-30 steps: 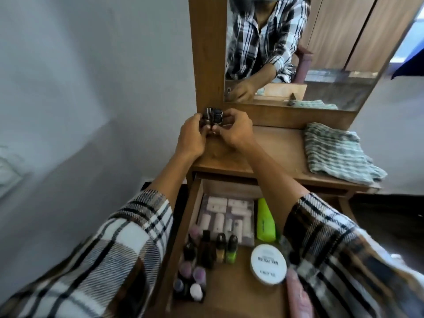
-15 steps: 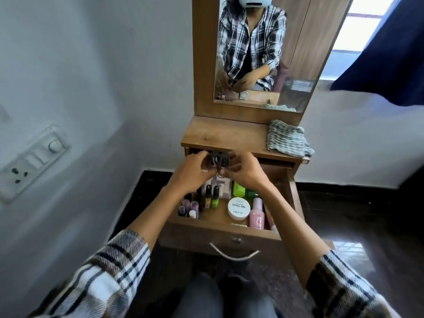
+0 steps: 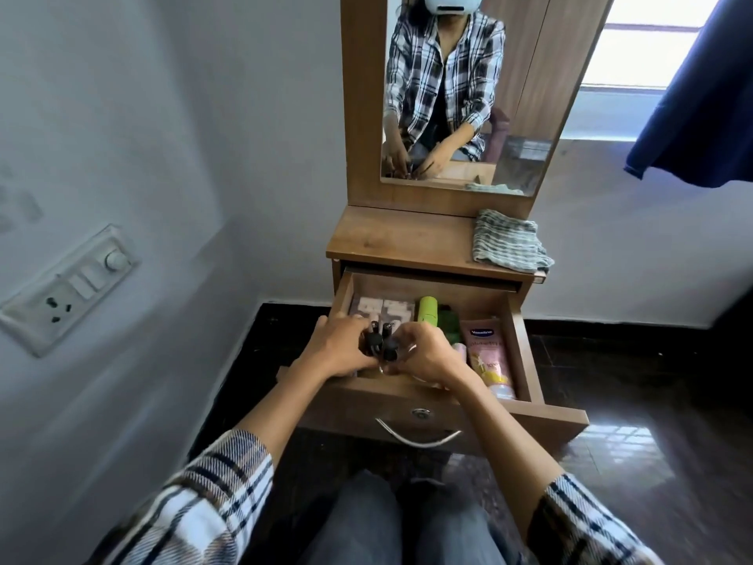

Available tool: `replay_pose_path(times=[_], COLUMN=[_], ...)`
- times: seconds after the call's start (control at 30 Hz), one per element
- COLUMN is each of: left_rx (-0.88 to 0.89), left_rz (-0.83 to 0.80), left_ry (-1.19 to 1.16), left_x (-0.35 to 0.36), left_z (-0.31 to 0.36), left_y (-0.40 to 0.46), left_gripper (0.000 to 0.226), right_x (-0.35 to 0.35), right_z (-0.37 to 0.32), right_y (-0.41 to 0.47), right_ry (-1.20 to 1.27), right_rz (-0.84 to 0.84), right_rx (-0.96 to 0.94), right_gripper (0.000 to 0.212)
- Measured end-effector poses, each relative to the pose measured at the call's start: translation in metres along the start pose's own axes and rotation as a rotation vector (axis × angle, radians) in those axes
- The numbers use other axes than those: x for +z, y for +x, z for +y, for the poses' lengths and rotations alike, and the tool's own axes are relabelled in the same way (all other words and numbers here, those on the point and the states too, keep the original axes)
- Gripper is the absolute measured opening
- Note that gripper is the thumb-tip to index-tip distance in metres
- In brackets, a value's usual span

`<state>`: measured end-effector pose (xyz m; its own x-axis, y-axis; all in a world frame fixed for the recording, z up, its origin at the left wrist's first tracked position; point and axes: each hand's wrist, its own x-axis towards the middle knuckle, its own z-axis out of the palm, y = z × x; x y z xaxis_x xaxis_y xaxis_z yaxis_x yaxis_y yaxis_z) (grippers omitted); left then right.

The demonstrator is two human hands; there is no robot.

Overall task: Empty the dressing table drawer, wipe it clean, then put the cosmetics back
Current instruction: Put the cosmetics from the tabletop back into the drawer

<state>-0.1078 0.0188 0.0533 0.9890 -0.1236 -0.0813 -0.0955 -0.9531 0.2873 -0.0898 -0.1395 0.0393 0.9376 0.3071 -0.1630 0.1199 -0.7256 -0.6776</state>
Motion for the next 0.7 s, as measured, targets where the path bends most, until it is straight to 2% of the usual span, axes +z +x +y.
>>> replay_pose_path(times=[0.2,0.33,0.7], left_rx=[-0.001,0.024,0.057], left_rz=[-0.055,-0.056,-0.035], left_ry=[0.060,0.044,0.119], left_x=[0.002,0.007,0.010], left_z=[0.003,0.001,0.004], left_y=[0.001,0.005,0.008], left_gripper=[0.043,0.023,0.029], right_x=[0.014,0.017,0.024], right_z=[0.012,0.013,0.015], right_y=[0.015,0.022,0.034], right_ry=[0.020,-0.016,-0.013], right_rz=[-0.005,-0.016,-0.034], right_rx=[0.052,0.062,0.098], right_gripper=[0.035,0.035,0.032])
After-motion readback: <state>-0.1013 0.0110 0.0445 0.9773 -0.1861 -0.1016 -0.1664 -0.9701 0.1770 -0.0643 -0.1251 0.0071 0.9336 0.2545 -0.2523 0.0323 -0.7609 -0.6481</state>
